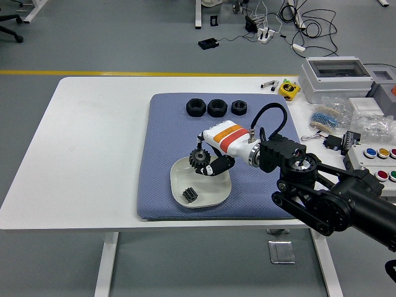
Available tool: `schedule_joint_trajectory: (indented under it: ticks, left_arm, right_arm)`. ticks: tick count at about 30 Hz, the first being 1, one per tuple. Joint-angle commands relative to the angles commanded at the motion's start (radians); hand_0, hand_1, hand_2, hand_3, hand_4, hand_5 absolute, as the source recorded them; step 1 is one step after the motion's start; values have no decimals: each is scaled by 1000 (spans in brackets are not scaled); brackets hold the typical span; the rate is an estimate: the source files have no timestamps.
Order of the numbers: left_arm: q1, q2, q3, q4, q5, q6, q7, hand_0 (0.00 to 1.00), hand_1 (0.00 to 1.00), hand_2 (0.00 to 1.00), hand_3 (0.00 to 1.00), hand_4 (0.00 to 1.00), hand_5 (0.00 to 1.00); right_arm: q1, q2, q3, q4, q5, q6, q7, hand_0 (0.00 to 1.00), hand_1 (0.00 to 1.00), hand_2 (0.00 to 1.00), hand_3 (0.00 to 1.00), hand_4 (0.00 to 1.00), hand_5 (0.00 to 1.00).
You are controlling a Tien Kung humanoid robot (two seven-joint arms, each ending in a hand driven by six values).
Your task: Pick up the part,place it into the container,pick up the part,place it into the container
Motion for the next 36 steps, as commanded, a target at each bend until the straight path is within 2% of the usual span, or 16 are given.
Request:
schedule_joint_trajectory:
  ticks: [7,8,13,14,19,20,29,36]
  left_arm:
    - [-2,2,-3,0,7,0,2,698,600,654,561,568,587]
    - [-2,3,-3,0,7,0,1,699,599,654,560,569,589]
    - [-5,3,-2,0,6,0,1,699,599,654,560,569,589]
    - [-6,3,-3,0,6,0,1,699,596,652,560,570,588]
    - [-8,4,2,0,-1,0,-1,699,596,652,560,570,588]
    - [-8,4,2,0,-3,-1,-2,699,594,652,560,569,588]
    - [-9,3,5,0,-9,-1,-2,699,596,653,559,569,588]
    - [-11,3,6,0,-10,-1,-2,699,596,653,559,567,585]
  right_arm:
    - [5,22,-35,-48,16,36,-16,2,81,209,277,721,464]
    - [5,22,-38,-51,19,39,-16,11,107,265,367,801,388]
    - [5,26,-42,-65,29,49,-10,11,107,265,367,801,388]
    - [6,25,-42,-66,30,50,-9,17,147,308,406,852,370]
    - [7,24,-36,-74,24,60,-5,17,147,308,406,852,370]
    - [7,24,-35,-75,23,63,-5,27,170,336,398,901,387]
    - [3,28,-32,-91,18,76,-8,40,172,318,363,902,409]
    - [8,34,-26,-138,6,65,-23,43,172,313,349,907,433]
